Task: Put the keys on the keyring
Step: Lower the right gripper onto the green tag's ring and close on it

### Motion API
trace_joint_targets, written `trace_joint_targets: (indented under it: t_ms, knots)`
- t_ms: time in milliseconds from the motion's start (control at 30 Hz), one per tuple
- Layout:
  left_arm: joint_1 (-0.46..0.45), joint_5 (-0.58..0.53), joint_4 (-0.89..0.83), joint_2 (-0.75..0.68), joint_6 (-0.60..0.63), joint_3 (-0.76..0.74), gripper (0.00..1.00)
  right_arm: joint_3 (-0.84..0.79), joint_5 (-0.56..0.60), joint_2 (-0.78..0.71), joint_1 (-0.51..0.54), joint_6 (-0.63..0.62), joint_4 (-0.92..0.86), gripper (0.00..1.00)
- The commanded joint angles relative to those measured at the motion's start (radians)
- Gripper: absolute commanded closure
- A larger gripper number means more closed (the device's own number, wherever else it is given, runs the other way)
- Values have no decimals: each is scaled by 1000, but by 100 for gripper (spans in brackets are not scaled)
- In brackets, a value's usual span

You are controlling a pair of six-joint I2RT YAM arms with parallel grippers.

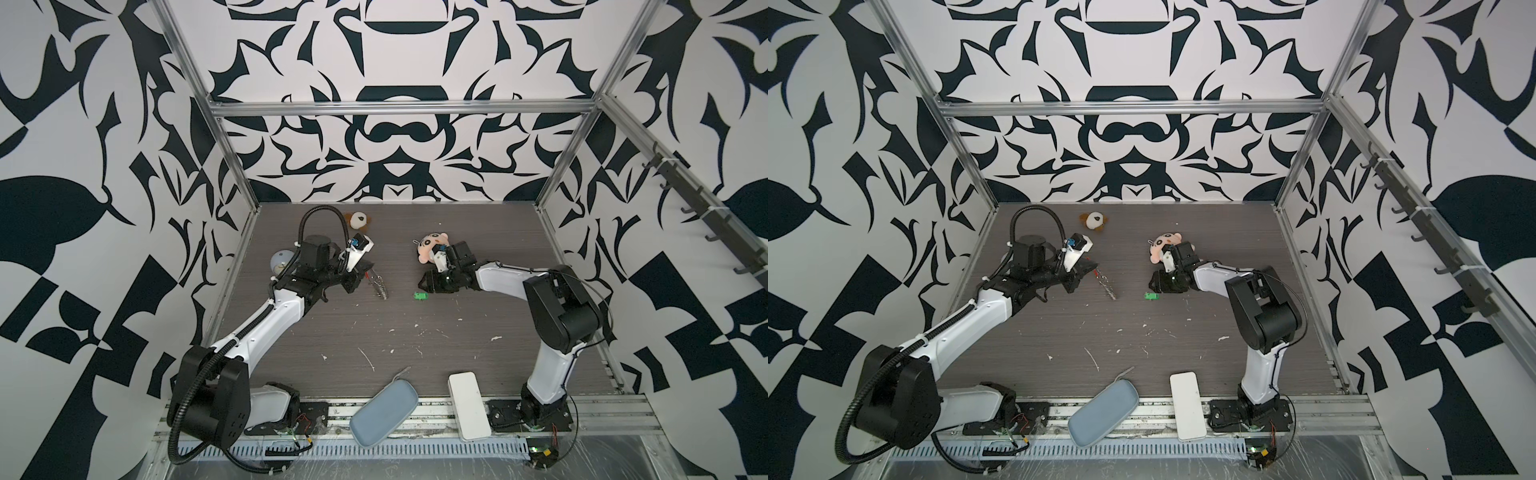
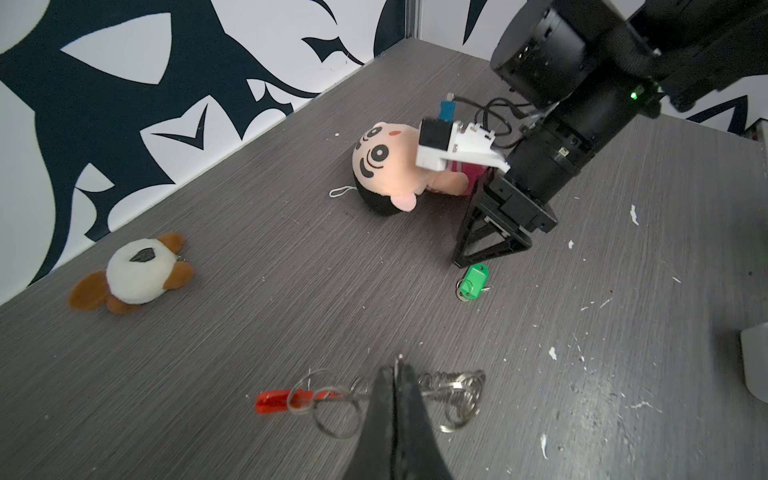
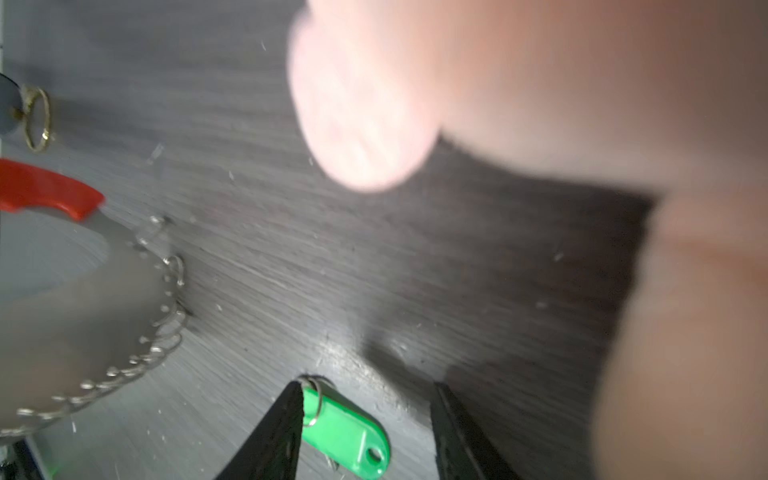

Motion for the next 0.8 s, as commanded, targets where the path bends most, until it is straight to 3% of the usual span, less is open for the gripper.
trace_joint_targets:
  t_ms: [0, 267, 433, 500, 600, 667, 767]
  knots:
    - [3, 18, 34, -7, -5, 19, 100, -57, -57, -28, 28, 35, 51, 46]
    - [3, 40, 6, 1, -5, 48, 100, -138, -96, -102, 86, 78, 125, 46]
    - [1, 24, 29, -16, 0, 17, 100, -115, -70, -129, 86, 62, 81, 48]
    - [0, 29, 19, -16, 2, 28, 100, -106, 1, -156, 94, 46, 46, 51]
    - [1, 35, 9, -16, 3, 39, 100, -93, 252, -203, 137, 54, -47, 60]
    - [0, 35, 9, -16, 3, 33, 100, -83, 333, -215, 147, 167, -90, 70]
    - [0, 24, 18, -16, 7, 20, 100, -96, 333, -239, 156, 393, -73, 72]
